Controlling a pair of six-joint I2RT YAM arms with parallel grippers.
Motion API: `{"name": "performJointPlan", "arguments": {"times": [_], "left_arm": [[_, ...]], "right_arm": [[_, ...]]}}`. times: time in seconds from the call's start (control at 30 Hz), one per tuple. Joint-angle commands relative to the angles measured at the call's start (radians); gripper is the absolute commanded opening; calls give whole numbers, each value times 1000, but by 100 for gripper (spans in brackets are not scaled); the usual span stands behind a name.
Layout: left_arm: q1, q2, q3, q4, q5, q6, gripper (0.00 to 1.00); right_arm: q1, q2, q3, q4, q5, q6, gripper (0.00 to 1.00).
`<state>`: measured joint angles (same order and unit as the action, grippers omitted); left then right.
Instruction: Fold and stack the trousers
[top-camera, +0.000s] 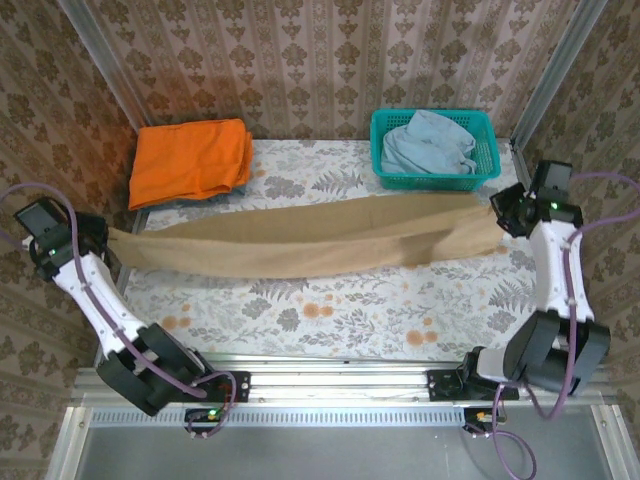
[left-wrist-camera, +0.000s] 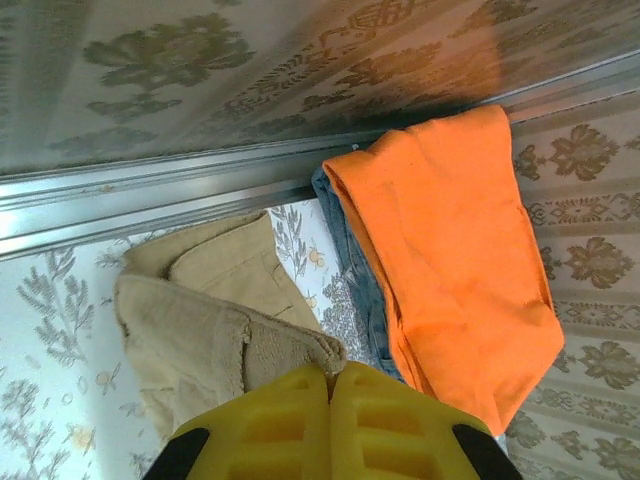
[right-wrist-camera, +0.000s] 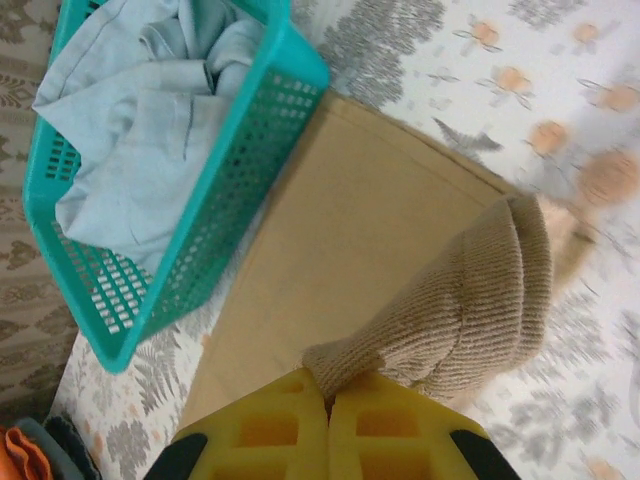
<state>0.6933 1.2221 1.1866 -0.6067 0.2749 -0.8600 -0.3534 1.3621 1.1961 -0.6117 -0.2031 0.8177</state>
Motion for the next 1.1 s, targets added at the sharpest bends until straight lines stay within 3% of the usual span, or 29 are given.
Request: {"name": "performJointPlan", "arguments": {"times": [0.0,0.3,0.53,0.57,0.63,0.7,0.77,0.87,0.97,1.07], "left_arm": [[-35,79,55,85,-101,8,0],[-146,368,241,101,-194,55,0],[-204,534,368,93,-228,87,0],[-212,555,381,93,-230,87,0],[-227,595,406,81,-233,95,0],[-237,629,415,83,-226,97,13],[-242,654,420,91,-212,103,29],[-247,668,436,93,-188,119,40],[-248,648,444,87,-153,128,63],[-254,592,419,79,-118,139,72]], "right_arm": [[24,127,81,69,38,4,0],[53,405,245,87,69,3,0],[70,514,325,80,91,1,2],[74,524,336,79,95,5,7],[75,547,370,38,99,11,27],[80,567,415,9,108,5,45],[81,575,443,-5,114,-1,46],[86,553,461,-18,111,-11,46],[104,501,431,-24,97,-37,46],[143,415,299,25,73,-42,46]]}}
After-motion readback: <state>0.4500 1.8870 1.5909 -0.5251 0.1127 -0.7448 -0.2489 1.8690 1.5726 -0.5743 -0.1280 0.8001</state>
